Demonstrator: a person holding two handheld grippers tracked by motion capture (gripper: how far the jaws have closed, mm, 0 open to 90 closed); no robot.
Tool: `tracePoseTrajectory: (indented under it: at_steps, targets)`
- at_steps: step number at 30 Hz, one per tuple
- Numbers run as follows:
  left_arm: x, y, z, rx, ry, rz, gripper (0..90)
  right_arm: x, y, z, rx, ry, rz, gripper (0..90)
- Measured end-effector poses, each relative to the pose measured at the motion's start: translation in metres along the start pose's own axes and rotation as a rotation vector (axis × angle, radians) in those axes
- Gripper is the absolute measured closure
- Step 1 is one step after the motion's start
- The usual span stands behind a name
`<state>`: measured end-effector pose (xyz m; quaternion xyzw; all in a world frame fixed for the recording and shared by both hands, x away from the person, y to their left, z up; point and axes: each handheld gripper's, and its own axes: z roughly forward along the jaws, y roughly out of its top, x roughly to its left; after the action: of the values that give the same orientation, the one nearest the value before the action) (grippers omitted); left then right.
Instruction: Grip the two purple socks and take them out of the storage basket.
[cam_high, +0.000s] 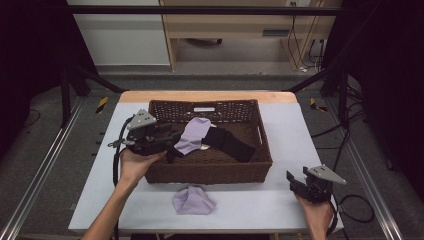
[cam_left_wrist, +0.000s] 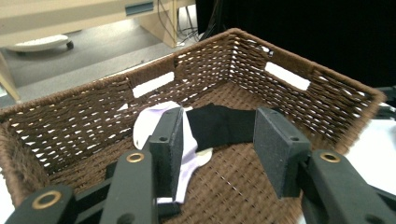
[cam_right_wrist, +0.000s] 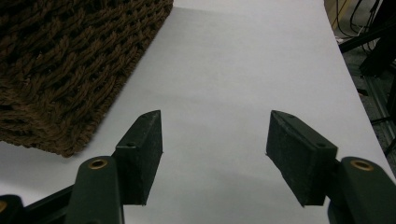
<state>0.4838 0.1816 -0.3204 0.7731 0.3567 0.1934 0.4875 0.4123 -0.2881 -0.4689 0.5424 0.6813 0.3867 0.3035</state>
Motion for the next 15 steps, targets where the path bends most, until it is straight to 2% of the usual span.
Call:
tracePoseTrajectory:
  at_steps: [2, 4, 8, 15]
  targets:
    - [0.001, 0.002, 0.003, 0.000, 0.011, 0.007, 51.8, 0.000, 0.000, 0.000, 0.000, 0.000, 0.000, 36.2]
    - [0.005, 0.008, 0.015, 0.005, 0.039, 0.016, 51.6, 0.000, 0.000, 0.001, 0.001, 0.002, -0.001, 36.3]
    - [0.011, 0.013, 0.026, 0.015, 0.060, 0.025, 51.4, 0.000, 0.000, 0.001, 0.003, 0.003, -0.001, 36.4]
    - [0.023, 0.016, 0.058, 0.036, 0.100, 0.018, 50.5, -0.001, 0.000, 0.002, 0.002, 0.004, 0.002, 36.6]
